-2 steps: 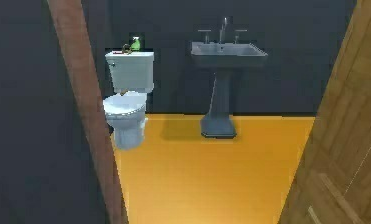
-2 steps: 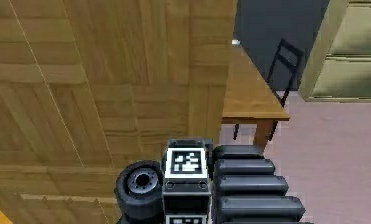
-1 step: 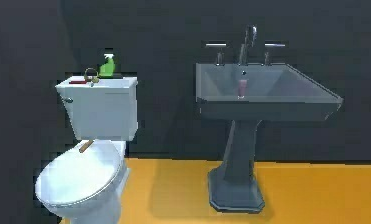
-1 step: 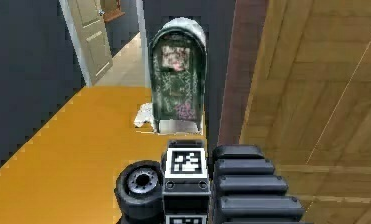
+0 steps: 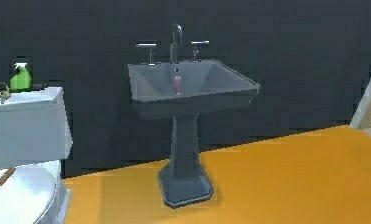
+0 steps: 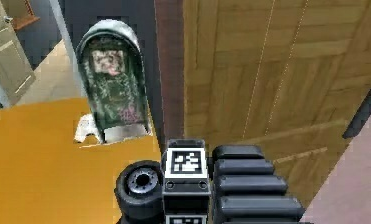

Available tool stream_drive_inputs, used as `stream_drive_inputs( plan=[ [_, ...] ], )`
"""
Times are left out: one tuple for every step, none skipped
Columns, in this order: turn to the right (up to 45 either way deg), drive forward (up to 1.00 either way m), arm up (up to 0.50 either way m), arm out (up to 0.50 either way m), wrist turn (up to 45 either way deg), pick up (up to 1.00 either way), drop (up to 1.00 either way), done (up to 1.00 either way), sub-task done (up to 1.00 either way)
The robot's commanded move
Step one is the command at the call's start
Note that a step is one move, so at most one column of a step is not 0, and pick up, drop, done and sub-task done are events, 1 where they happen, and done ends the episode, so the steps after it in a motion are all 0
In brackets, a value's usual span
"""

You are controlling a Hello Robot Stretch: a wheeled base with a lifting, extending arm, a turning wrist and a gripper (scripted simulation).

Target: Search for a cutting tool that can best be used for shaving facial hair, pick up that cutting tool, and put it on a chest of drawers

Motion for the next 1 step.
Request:
stream_drive_inputs(
  plan=[
    [0.0,0.05,0.00,0.00,0.0,0.00,0.00,0.00,0.00]
  ],
)
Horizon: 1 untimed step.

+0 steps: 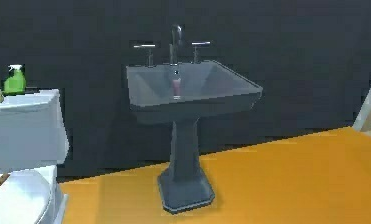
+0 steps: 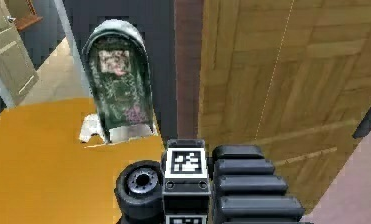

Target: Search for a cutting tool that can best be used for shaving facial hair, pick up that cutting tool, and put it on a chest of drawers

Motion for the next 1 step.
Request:
stream_drive_inputs(
  plan=[
    [24.0,0.00,0.00,0.00,0.0,0.00,0.00,0.00,0.00]
  ],
)
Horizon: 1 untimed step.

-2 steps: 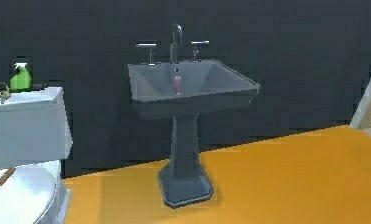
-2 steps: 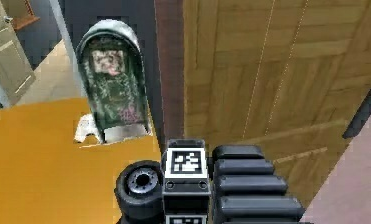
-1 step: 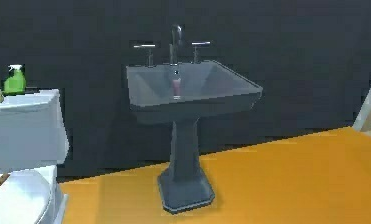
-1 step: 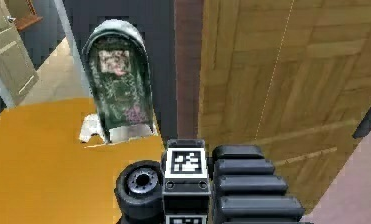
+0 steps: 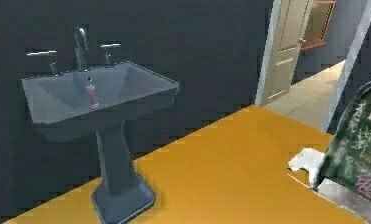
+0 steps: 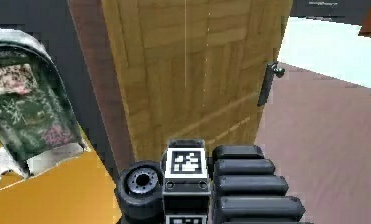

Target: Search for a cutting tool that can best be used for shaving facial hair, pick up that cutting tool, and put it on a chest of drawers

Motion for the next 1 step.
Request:
stream_drive_inputs(
  plan=[
    [0.0,0.20,0.00,0.00,0.0,0.00,0.00,0.00,0.00]
  ],
)
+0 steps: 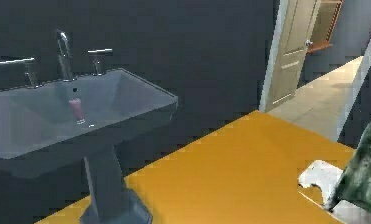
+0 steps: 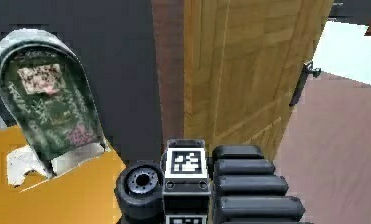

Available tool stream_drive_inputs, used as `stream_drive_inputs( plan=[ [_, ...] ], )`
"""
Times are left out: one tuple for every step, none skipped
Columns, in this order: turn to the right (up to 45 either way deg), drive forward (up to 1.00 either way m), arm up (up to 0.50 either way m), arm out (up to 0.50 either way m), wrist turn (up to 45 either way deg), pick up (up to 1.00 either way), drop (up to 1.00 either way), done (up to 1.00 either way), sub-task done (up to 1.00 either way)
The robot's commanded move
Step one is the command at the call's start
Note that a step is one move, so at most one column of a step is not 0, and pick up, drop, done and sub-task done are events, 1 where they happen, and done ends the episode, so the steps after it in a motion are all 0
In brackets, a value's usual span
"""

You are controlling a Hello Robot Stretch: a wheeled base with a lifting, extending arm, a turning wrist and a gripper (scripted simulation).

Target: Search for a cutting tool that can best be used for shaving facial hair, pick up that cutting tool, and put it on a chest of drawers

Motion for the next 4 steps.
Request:
stream_drive_inputs(
  plan=[
    [45.0,0.00,0.00,0.00,0.0,0.00,0.00,0.00,0.00],
    [3.0,0.00,0.00,0.00,0.0,0.00,0.00,0.00,0.00],
    [0.0,0.45,0.00,0.00,0.0,0.00,0.00,0.00,0.00],
    [-33.0,0.00,0.00,0.00,0.0,0.00,0.00,0.00,0.00]
  ],
)
